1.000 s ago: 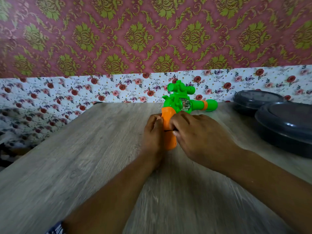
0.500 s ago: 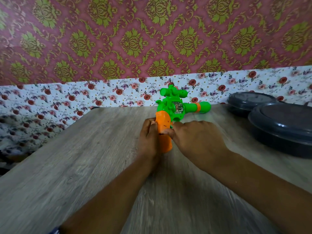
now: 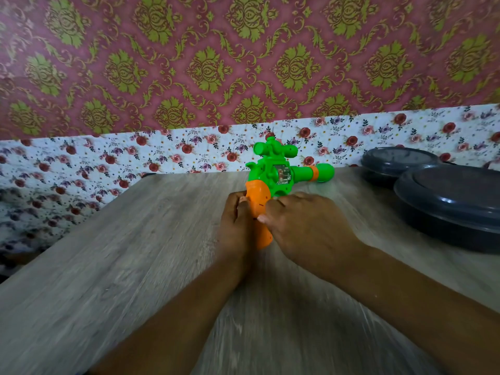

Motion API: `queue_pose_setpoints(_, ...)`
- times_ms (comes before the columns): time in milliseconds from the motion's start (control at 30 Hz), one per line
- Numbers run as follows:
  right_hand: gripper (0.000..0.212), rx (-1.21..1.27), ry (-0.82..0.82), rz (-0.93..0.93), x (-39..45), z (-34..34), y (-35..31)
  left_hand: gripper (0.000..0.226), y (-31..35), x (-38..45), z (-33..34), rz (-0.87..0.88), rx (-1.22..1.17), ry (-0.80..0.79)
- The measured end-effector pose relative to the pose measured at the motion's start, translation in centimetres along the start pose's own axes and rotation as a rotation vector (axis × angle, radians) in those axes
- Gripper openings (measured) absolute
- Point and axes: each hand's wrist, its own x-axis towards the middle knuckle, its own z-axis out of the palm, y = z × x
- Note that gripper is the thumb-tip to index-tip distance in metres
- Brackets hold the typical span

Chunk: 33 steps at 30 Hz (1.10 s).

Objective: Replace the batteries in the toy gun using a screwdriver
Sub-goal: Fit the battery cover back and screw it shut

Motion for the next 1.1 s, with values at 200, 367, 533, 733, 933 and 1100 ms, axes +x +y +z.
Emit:
queue_pose_setpoints(200, 0.042, 1.141, -0.668, 0.955, 0.3, -1.3, 0.6, 0.031, 0.1, -0.4, 0.4, 0.116, 0.141, 0.015)
queue_pose_setpoints(367, 0.029, 0.901, -0.533, 0.671, 1.0, -2.1, 0.7, 0.027, 0.0, -0.2, 0.3, 0.035, 0.061, -0.015)
queue_pose_setpoints(533, 0.026, 0.153, -0.280, 0.077, 0.5, -1.5, 0.6, 0.019, -0.3, 0.3, 0.1, -0.016, -0.069, 0.005)
queue_pose_setpoints(733, 0.018, -0.034, -0.063, -0.216, -0.2, -1.2, 2.2, 0.021, -0.2, -0.1, 0.4, -0.023, -0.166, -0.023)
queue_pose_setpoints(933, 0.026, 0.430, -0.405, 0.356, -0.9, -0.9, 0.1, 0.020, 0.0, -0.4, 0.5, 0.097, 0.095, 0.076)
queue_pose_setpoints(1100, 0.036, 1.569, -0.803, 1.170, -0.2, -1.6, 1.3, 0.020, 0.3, -0.6, 0.5, 0.130, 0.127, 0.022)
